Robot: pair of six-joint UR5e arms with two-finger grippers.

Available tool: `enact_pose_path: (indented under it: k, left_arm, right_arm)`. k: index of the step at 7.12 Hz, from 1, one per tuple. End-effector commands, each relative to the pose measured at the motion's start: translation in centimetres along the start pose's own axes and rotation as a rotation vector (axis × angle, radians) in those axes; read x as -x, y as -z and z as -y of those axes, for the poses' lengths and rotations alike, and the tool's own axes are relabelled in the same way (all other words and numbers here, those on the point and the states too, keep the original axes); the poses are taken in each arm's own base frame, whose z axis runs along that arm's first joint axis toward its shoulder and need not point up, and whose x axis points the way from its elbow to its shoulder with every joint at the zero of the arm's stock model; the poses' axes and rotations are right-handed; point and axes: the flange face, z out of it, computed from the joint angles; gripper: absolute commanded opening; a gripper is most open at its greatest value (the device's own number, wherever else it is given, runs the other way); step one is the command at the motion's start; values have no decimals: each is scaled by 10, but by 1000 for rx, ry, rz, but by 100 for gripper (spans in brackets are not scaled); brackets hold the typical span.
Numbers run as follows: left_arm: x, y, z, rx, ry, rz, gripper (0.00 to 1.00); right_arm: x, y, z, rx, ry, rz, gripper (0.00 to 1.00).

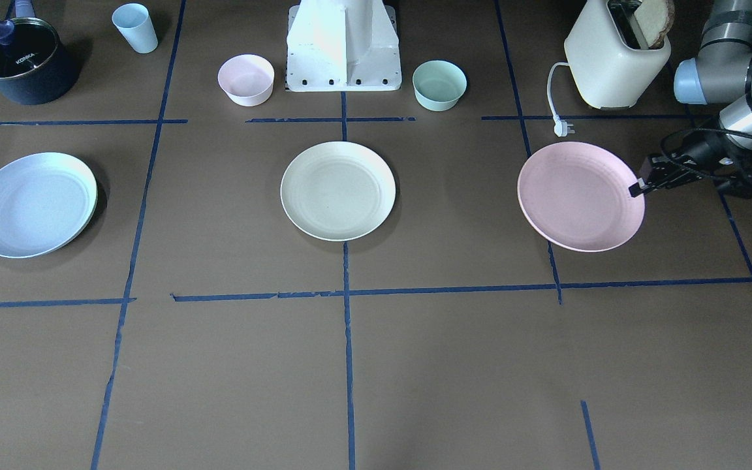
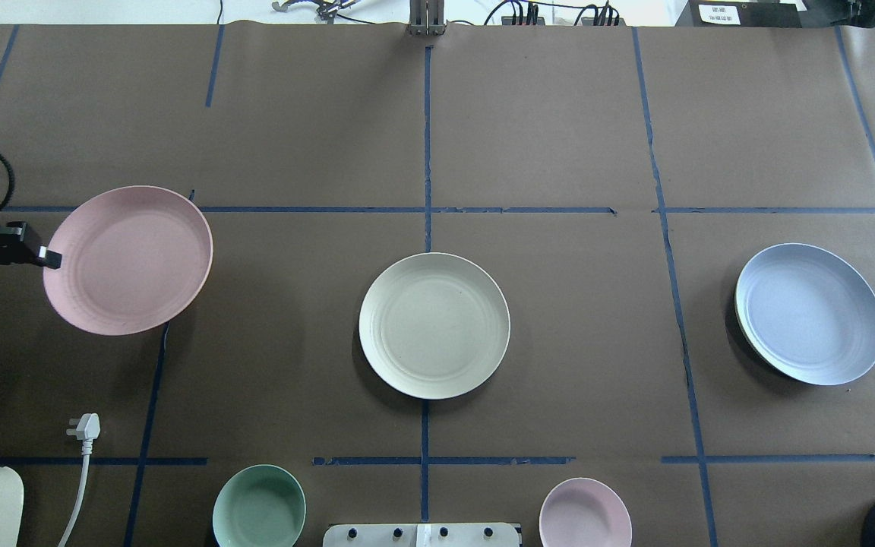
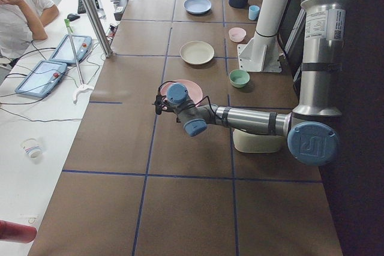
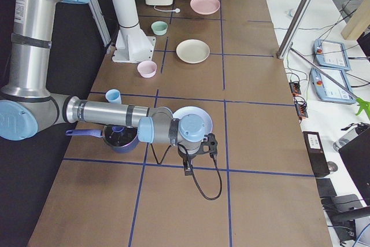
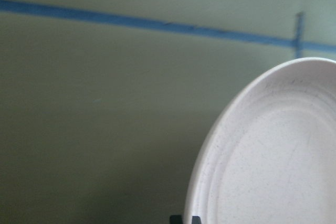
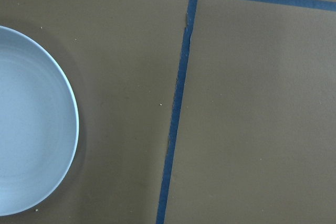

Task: Stack three plates with pink and blue
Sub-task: 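Lift the pink plate with the left gripper toward the cream plate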

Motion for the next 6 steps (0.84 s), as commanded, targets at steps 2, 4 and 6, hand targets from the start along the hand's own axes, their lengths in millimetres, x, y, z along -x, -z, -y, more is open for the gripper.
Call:
enact_pose_path:
  k: [2, 4, 6]
  left_arm:
    - [-156, -95, -24, 21, 41, -54, 0]
    - [-260, -130, -62, 34, 80, 30, 0]
    - [-327, -161, -94, 24, 62, 102, 0]
  right_arm:
    - [-1, -1, -1, 3, -9, 0, 100]
    - [-2, -3, -4, 7, -14, 1, 100]
    - [-2, -3, -4, 7, -14, 1, 100]
